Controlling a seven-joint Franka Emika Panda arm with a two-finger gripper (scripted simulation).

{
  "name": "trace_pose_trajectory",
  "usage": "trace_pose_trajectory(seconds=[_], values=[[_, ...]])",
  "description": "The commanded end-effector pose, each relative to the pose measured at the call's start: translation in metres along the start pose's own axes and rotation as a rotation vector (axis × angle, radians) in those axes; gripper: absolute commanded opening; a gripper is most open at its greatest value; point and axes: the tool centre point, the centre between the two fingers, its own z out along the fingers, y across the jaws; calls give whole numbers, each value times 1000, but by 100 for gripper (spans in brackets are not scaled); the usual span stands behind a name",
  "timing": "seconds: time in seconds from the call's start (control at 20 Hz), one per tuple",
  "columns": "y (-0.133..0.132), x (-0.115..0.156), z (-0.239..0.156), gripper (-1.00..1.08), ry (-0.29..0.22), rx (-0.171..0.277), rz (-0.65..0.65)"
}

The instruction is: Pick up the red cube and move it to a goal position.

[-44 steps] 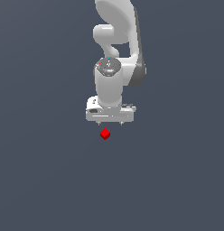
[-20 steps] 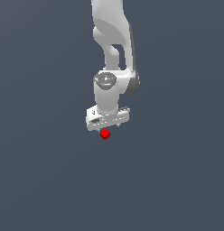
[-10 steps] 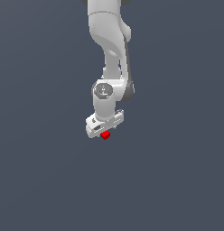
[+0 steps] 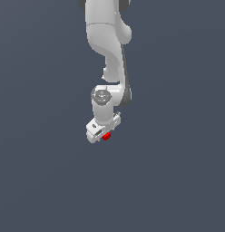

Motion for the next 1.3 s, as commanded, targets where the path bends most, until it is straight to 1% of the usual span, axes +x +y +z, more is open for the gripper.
trace_pose_trajectory(seconds=[0.0,0.5,0.55,1.25], values=[[1,0,4,100,1,-1,-23],[1,0,3,100,0,-1,-21],[1,0,3,-100,0,-1,-21],[1,2,-1,-100,0,-1,-21]])
